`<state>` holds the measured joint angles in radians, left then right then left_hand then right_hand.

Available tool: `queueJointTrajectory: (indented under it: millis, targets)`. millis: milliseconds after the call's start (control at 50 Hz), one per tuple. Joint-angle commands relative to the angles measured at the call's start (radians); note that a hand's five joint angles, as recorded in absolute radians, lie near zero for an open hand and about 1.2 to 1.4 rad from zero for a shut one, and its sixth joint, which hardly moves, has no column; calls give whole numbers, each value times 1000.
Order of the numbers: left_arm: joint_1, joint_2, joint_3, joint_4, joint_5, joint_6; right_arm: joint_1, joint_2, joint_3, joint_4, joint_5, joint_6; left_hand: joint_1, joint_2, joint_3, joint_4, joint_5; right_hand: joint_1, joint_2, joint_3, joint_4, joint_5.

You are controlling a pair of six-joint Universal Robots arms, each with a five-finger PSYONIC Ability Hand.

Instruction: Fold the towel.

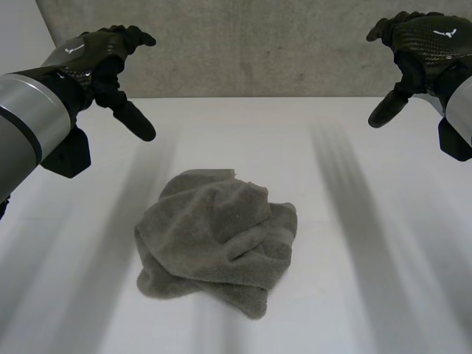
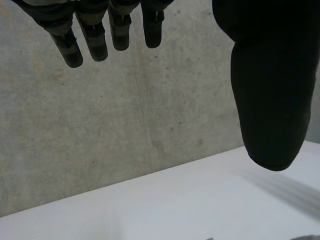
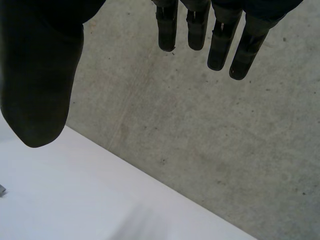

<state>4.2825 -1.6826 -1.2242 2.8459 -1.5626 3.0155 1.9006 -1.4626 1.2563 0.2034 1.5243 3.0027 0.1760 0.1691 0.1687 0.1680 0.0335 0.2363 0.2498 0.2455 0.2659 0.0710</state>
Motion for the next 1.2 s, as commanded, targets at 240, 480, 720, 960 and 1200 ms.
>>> queueJointTrajectory:
  millis: [240,480,720,960,1200]
  targets:
    - [-7,4,-27,-17,-1,36,14,21,11,40,-48,-59,14,21,21,22,-18,-62,-75,-71,-91,-71]
    - [34,93,-447,22,10,321,41,74,285,138,-298,-396,20,27,27,28,-12,-62,-75,-71,-91,-71]
    - [63,-61,-778,568,15,410,166,231,502,-315,-398,-369,29,36,36,37,-3,-8,-21,-17,-37,-17]
    - [30,-203,-742,570,16,410,210,352,465,-366,-263,-358,426,433,433,434,394,985,972,976,956,976]
    - [-63,97,-727,459,153,401,173,4,417,-216,-248,-350,1220,1227,1228,1228,1188,1160,1146,1151,1130,1151]
